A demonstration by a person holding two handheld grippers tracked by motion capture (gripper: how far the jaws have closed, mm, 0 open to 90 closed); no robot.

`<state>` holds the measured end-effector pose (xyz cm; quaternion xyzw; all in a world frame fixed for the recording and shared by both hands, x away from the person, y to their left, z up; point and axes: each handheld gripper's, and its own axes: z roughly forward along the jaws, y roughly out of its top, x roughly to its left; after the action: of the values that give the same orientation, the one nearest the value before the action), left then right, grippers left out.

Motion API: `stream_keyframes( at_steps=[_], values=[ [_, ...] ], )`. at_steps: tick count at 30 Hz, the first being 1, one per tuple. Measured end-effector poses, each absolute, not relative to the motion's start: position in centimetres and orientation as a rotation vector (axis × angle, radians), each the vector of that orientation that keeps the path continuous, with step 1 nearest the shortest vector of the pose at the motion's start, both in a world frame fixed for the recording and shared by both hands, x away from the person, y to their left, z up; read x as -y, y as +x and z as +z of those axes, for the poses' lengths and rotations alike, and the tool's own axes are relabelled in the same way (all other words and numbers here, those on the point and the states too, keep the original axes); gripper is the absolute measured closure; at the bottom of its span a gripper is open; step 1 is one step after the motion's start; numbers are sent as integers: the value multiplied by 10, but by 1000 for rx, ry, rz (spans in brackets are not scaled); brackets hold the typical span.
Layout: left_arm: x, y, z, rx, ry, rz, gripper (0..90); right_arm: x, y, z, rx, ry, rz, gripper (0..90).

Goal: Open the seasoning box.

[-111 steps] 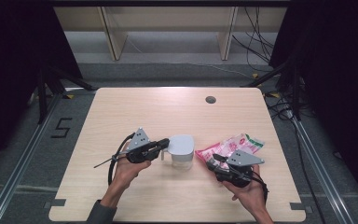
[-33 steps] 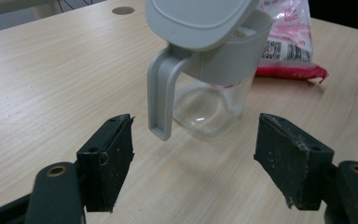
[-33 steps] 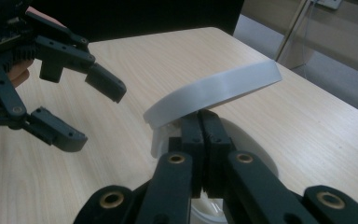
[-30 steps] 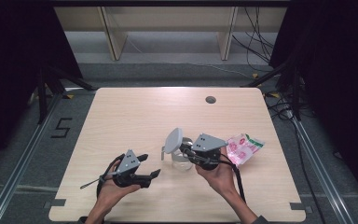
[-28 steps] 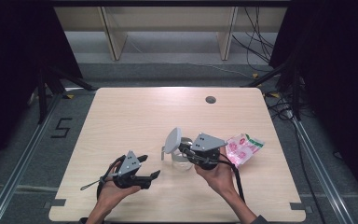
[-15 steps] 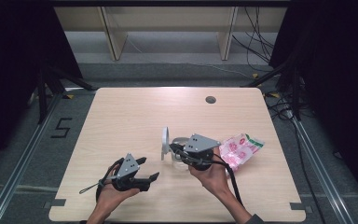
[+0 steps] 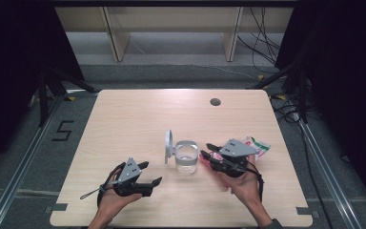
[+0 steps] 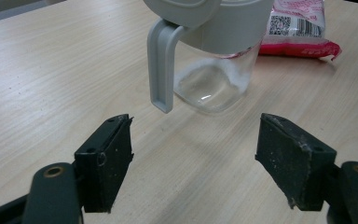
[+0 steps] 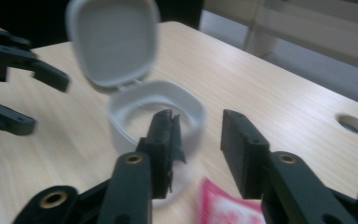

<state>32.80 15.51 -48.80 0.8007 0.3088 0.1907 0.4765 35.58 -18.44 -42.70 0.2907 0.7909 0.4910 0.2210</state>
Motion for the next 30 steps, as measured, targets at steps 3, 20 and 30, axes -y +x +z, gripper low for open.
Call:
stream_keyframes(
  at_steps=[3, 20, 30],
  values=[
    [-157, 329, -487, -728, 1967, 465, 254, 206, 352, -431, -2126, 875, 1359, 577],
    [-158, 331, -486, -751, 1932, 414, 248, 274, 328, -460, -1952, 1226, 1296, 448],
    [-157, 330, -487, -781, 1918, 394, 241, 290, 320, -467, -1929, 1352, 1285, 418]
  ],
)
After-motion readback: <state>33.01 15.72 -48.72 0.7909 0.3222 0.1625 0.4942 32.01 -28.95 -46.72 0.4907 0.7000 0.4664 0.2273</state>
